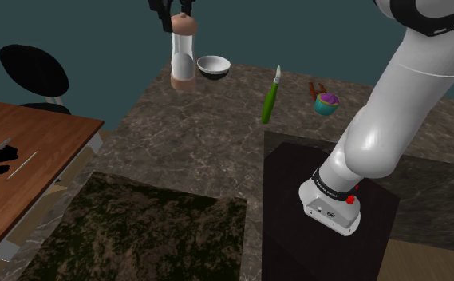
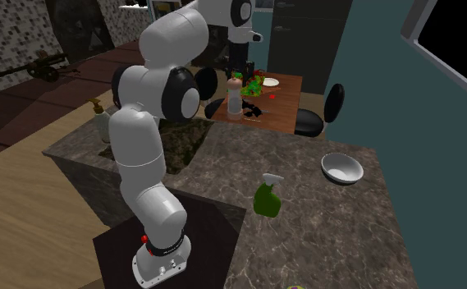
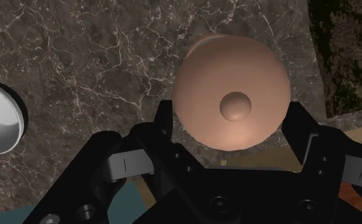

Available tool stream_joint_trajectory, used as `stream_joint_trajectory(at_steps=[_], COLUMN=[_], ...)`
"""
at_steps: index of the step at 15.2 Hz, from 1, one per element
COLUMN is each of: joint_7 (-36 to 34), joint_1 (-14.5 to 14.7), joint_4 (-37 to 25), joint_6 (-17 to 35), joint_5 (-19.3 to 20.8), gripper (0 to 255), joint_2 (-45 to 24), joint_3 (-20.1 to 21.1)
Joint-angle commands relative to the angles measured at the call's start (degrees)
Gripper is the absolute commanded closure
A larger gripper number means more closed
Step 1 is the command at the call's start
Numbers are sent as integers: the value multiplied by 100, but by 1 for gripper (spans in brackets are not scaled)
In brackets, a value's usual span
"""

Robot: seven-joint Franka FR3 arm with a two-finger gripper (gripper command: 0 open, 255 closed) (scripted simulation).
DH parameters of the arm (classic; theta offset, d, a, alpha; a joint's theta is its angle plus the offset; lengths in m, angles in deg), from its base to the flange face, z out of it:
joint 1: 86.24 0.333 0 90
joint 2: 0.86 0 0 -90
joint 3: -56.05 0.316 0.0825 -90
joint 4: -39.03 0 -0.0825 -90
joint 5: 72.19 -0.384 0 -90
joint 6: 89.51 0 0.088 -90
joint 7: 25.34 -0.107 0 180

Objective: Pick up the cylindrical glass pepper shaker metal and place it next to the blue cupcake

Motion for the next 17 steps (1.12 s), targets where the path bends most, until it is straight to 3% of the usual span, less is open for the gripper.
stream_joint_trajectory(at_steps=[1, 9, 17], joint_7=[118, 1251, 2381], joint_1=[-73, -639, -1087], joint_4=[104, 1401, 2130], joint_6=[-28, 182, 245], joint_5=[-30, -149, -3], gripper=[255, 255, 255], joint_2=[135, 1240, 1914], joint_3=[-52, -625, -1290])
